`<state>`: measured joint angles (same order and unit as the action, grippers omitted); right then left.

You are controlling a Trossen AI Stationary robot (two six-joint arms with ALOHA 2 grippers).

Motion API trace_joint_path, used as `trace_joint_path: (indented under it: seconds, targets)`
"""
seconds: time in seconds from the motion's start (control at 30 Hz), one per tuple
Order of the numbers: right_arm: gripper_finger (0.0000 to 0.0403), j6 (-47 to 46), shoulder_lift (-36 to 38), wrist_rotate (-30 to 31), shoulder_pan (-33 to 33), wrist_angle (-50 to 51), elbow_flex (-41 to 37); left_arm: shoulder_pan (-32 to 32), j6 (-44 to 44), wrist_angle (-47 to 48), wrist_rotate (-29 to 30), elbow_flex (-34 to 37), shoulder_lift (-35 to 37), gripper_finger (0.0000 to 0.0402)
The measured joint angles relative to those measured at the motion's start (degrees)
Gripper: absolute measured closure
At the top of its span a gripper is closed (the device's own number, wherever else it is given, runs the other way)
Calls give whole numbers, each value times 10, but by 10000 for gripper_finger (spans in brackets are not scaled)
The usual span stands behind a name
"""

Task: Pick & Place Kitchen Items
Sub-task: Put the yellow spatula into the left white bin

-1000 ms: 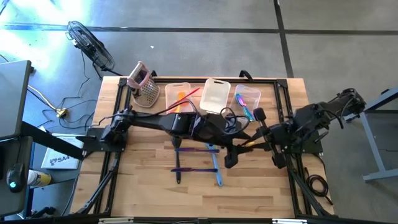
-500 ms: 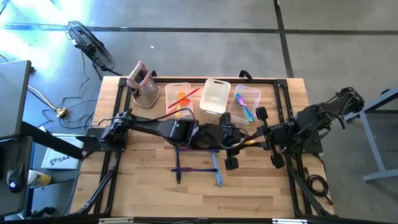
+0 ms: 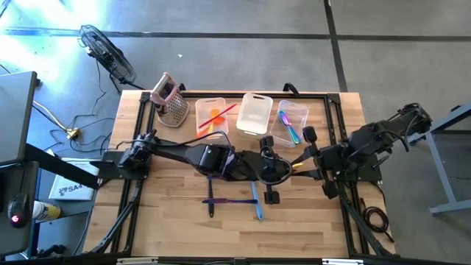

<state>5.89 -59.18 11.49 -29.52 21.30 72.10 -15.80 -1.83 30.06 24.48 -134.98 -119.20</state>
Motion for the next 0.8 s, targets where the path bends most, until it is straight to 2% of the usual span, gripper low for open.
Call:
trace_joint_path:
  seconds: [0.07, 0.2, 0.4, 0.63, 0.73, 0.8]
  targets:
    - [279, 2, 11, 5, 0, -2, 0, 1, 5, -1, 4, 0, 3, 396]
    - [245, 1, 49, 53, -2, 5, 0, -2, 8, 15, 40, 0, 15, 397]
    - [234, -59, 109, 77, -1, 56, 0, -6, 9, 75, 128, 0, 50, 397]
    - [242, -113, 134, 77, 0, 117, 0, -6, 35, 253, 203, -1, 112, 397]
    - [242, -134, 130, 78, 0, 145, 0, -4, 102, 365, 241, 0, 134, 397]
    - [243, -145, 125, 79, 0, 159, 0, 5, 184, 438, 242, -1, 147, 397]
